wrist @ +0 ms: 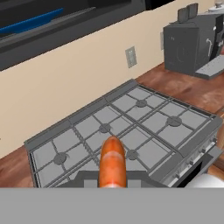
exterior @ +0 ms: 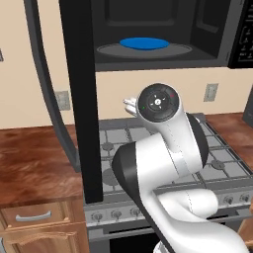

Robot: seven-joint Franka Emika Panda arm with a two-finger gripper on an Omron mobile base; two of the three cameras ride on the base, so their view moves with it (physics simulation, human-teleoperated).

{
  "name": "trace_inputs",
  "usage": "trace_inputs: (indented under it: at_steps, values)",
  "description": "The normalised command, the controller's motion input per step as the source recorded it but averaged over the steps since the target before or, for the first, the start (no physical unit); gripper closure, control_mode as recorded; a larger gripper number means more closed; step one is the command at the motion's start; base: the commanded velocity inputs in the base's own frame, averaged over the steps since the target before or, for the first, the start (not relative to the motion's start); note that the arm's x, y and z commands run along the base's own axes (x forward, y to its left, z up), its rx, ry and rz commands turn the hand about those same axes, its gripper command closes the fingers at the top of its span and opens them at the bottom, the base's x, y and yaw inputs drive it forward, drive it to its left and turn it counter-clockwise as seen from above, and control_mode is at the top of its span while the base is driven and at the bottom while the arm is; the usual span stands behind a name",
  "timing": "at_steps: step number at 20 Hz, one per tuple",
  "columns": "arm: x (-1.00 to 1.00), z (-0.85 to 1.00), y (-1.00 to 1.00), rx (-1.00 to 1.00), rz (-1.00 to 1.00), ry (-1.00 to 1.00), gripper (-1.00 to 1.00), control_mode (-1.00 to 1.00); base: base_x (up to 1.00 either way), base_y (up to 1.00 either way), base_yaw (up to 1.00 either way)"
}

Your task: Transport the shrimp from the fridge to the microwave and turn on the microwave.

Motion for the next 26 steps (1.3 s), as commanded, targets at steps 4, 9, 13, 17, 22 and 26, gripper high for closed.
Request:
trace_inputs:
  at_steps: [4,9,13,17,22,26]
  values:
    - [0.00,0.00,0.00,0.00,0.00,0.00,1.00,1.00,0.00,0.00,0.00]
    - [0.00,0.00,0.00,0.00,0.00,0.00,1.00,1.00,0.00,0.00,0.00]
    - [0.00,0.00,0.00,0.00,0.00,0.00,1.00,1.00,0.00,0.00,0.00]
    - [0.00,0.00,-0.02,0.00,0.00,0.00,1.00,-1.00,0.00,0.00,0.00]
    - [0.01,0.17,-0.14,0.00,0.00,0.02,1.00,-1.00,0.00,0.00,0.00]
    - [0.02,0.28,-0.25,0.00,0.00,0.02,1.00,-1.00,0.00,0.00,0.00]
